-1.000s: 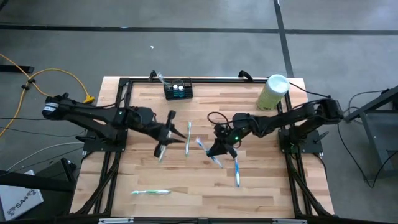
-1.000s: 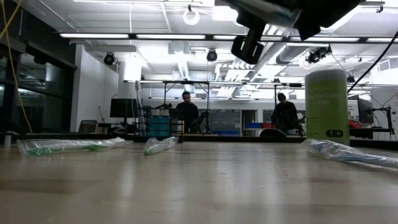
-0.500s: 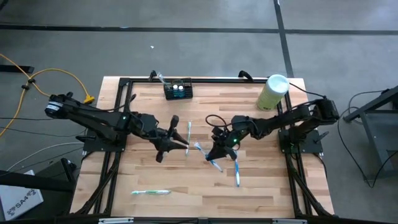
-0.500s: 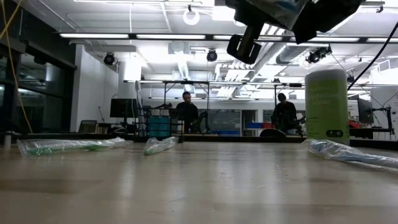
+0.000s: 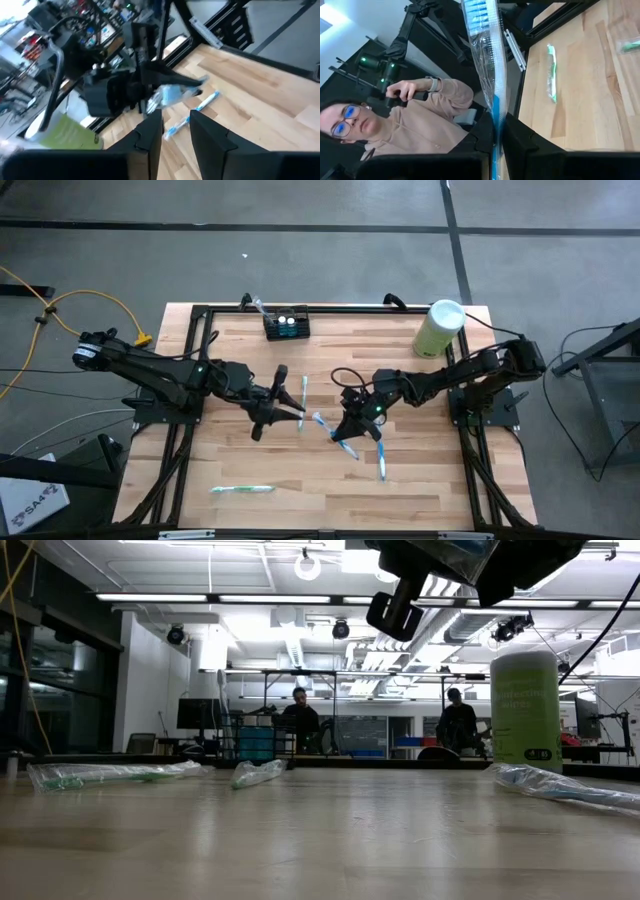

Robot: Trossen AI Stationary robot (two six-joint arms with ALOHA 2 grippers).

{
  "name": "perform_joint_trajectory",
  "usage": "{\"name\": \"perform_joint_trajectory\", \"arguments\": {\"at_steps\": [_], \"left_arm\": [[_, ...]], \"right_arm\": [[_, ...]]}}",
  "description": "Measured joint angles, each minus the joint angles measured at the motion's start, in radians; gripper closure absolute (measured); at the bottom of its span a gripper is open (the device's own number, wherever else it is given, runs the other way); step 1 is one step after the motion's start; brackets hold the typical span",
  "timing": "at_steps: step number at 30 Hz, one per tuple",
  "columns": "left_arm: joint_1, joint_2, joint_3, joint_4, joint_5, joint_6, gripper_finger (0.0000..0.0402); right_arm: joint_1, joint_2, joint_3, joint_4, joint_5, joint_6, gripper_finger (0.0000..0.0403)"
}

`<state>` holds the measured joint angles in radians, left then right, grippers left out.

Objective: Pick & Place toothbrushing station
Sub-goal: Put the right blue toothbrush into the wire organizer

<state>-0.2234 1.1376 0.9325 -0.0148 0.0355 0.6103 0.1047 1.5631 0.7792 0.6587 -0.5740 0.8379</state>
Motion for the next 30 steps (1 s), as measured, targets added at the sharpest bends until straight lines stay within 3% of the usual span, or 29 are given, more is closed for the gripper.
{"name": "perform_joint_trajectory", "arguments": {"at_steps": [8, 30], "left_arm": [[0.0, 0.004, 0.0, 0.01, 0.03, 0.069, 0.0271], [0.047, 0.087, 0.0, 0.132, 0.108, 0.102, 0.0269]], "right_arm": [[0.0, 0.0, 0.0, 0.0, 0.004, 0.0, 0.0388], [0.008, -0.001, 0.0, -0.02, 0.018, 0.0, 0.0388]]}}
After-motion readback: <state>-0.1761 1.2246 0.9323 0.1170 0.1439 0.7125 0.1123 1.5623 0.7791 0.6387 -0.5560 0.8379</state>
